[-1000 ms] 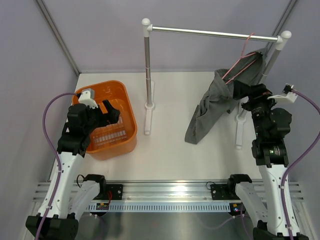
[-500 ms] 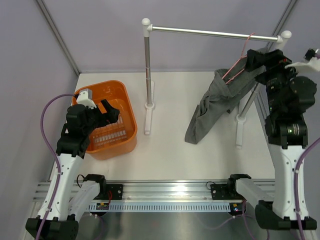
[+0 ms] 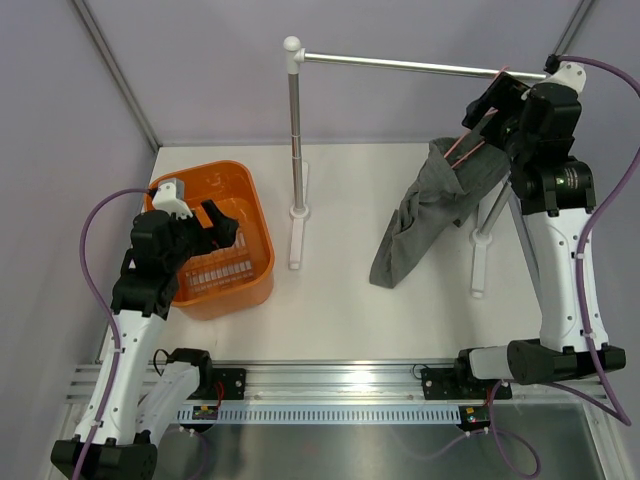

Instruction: Remove the shorts from the hanger

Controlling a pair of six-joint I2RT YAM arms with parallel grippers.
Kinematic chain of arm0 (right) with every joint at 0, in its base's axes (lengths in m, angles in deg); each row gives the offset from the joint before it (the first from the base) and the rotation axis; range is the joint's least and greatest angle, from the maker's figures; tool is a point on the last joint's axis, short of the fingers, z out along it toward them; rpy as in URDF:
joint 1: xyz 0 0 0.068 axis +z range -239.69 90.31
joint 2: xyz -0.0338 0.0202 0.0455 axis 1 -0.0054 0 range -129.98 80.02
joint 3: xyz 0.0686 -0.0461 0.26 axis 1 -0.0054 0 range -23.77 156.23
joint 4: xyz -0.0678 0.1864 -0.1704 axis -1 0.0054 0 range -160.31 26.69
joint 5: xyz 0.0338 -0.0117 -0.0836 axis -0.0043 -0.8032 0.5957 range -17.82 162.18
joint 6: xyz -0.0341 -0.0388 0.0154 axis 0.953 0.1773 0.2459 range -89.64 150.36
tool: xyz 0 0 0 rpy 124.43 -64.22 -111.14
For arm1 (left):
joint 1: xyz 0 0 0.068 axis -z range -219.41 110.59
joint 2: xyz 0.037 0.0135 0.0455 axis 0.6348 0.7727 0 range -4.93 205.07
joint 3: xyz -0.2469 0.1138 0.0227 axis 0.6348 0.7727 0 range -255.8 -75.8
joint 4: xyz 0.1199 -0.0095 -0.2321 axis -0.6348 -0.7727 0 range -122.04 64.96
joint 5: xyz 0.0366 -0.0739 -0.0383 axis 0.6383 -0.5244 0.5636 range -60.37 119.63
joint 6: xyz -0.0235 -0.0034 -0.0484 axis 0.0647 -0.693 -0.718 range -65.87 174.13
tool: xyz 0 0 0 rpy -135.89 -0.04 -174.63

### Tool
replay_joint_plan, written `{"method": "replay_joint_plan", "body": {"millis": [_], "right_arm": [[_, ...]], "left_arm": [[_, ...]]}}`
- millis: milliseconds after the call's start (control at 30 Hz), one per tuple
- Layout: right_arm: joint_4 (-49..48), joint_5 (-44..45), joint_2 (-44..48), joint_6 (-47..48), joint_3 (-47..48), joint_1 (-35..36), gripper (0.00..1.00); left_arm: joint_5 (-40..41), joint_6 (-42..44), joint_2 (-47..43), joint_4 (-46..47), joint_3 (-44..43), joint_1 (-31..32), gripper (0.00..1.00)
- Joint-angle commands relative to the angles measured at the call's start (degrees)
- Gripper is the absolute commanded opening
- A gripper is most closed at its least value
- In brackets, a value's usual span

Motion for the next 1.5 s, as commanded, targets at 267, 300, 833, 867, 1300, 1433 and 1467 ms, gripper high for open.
{"method": "replay_joint_plan", "body": {"millis": [267,300,833,867,1300,1433,1467], "right_arm": [[2.1,14.4,-5.2,4.6,5.4,5.5,0.75],[2.0,14.8,-5.5,4.7,5.5,5.7,0.74],[-5.3,27.5,-8.4,11.8,3.7,8.9,0.37],[-5.4,27.6,-8.7,12.1,3.7,8.9,0.35],[-8.3,30.6,-10.9,18.0,4.3,9.1,0.25],[-10.7,31.7,-11.7,21.0,3.8,9.0,0.34],[-10.9,32.3,-11.9,21.3,3.7,9.1,0.34]], "left_arm": [[-1.3,1.3,-1.0,0.5,-2.4,-0.1,0.99],[-1.4,1.3,-1.0,0.5,-2.4,-0.1,0.99],[-1.9,1.3,-1.0,0.6,-2.1,-0.1,0.99],[-2.0,1.3,-1.0,0.7,-2.1,-0.1,0.99],[0.0,0.5,-1.3,0.5,-1.4,-0.1,0.99],[-0.2,0.6,-0.9,0.4,-1.4,-0.1,0.99],[-0.2,0.6,-1.0,0.3,-1.4,-0.1,0.99]]}}
